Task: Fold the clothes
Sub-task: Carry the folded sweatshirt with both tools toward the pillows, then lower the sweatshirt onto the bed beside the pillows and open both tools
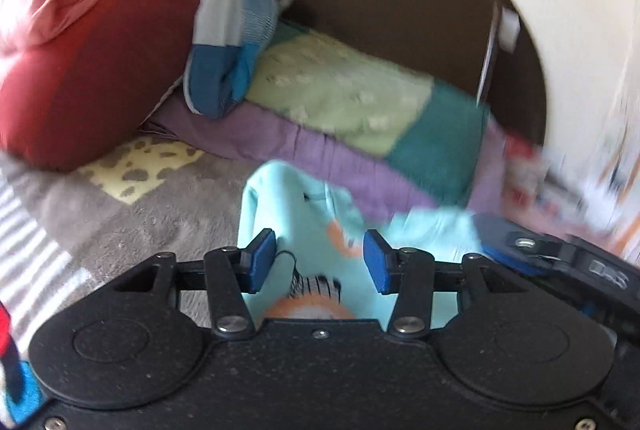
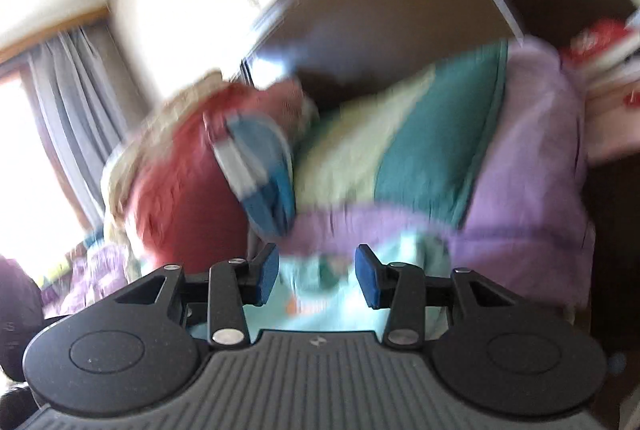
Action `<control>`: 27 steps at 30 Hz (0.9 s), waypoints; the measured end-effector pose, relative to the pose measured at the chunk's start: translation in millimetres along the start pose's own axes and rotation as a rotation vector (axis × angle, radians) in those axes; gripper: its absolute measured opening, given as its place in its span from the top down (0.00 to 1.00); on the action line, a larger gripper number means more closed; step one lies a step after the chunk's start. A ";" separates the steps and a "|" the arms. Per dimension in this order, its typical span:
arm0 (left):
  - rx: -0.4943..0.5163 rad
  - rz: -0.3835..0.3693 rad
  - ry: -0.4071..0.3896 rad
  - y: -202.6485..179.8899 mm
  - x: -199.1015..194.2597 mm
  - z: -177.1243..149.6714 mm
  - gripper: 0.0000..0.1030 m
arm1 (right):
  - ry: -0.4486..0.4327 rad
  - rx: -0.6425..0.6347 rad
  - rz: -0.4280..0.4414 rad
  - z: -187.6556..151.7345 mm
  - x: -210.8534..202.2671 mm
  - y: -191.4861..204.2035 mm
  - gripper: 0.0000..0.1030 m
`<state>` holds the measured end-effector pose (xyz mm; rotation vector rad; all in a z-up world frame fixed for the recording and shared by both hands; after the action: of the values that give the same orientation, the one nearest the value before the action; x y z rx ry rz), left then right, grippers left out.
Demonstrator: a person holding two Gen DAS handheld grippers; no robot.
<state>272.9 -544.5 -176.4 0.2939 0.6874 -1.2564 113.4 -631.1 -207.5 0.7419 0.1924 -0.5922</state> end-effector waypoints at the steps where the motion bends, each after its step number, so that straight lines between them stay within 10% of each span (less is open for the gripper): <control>1: 0.028 0.040 0.003 -0.5 2.5 -3.8 0.55 | 0.052 0.036 -0.011 -5.7 10.8 -7.7 0.59; 4: 0.056 0.200 -0.060 7.8 -5.8 -4.3 0.57 | 0.079 0.065 -0.018 -6.1 20.2 -17.3 0.63; 8: 0.047 0.150 -0.166 2.9 -17.5 5.5 0.57 | 0.006 0.038 -0.024 -2.1 14.3 -16.8 0.61; 14: 0.116 0.128 0.010 0.1 16.1 -17.7 0.57 | 0.093 0.024 -0.040 -7.7 27.8 -17.5 0.62; 27: 0.040 0.205 0.018 -3.1 0.9 -29.0 0.42 | 0.064 -0.005 -0.061 -11.6 12.1 -4.6 0.50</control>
<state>261.0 -529.8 -198.7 0.3987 0.6314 -1.0742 121.3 -631.1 -223.0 0.7529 0.2765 -0.6260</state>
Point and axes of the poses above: each gripper's, at about its wrist camera, not at the fingertips, and x roughly the way its jaws point, y to its left, z to its top, the point moved 8 cm from there along x, roughly the way its jaws point, and after that the axes turned 10 degrees about y, right-handed, at the moved point
